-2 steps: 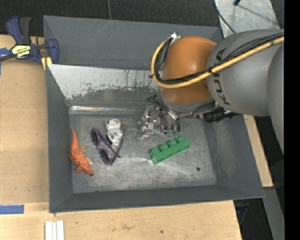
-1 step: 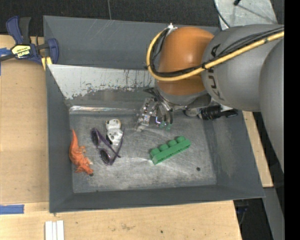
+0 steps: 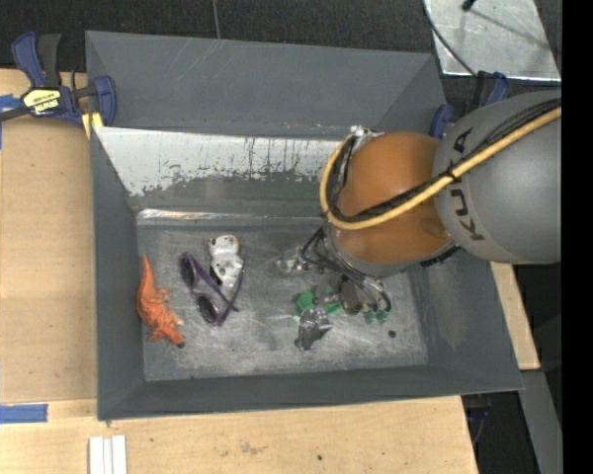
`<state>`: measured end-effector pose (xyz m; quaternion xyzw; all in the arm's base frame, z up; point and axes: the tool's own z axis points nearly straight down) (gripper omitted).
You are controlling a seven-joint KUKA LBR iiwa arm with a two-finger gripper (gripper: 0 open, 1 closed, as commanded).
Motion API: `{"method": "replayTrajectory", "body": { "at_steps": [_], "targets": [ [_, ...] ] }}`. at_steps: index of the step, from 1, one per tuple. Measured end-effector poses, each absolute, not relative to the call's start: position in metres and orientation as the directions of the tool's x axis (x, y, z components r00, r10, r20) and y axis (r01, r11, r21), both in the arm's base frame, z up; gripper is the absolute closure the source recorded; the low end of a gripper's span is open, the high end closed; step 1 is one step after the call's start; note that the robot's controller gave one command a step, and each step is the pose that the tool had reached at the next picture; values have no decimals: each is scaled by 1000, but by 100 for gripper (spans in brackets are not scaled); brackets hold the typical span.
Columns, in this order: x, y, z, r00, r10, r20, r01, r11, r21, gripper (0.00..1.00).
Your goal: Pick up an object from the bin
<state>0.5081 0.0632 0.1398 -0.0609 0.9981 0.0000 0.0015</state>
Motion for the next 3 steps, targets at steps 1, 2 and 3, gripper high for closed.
{"method": "replayTrajectory", "body": {
  "at_steps": [1, 2, 3],
  "targets": [
    [494, 56, 132, -989, -150, 1, -150, 989, 0, 0],
    [502, 47, 120, -994, -111, -6, -111, 994, 2, 0],
    [508, 38, 107, -997, -73, -5, -73, 997, 1, 0]
  ]
}}
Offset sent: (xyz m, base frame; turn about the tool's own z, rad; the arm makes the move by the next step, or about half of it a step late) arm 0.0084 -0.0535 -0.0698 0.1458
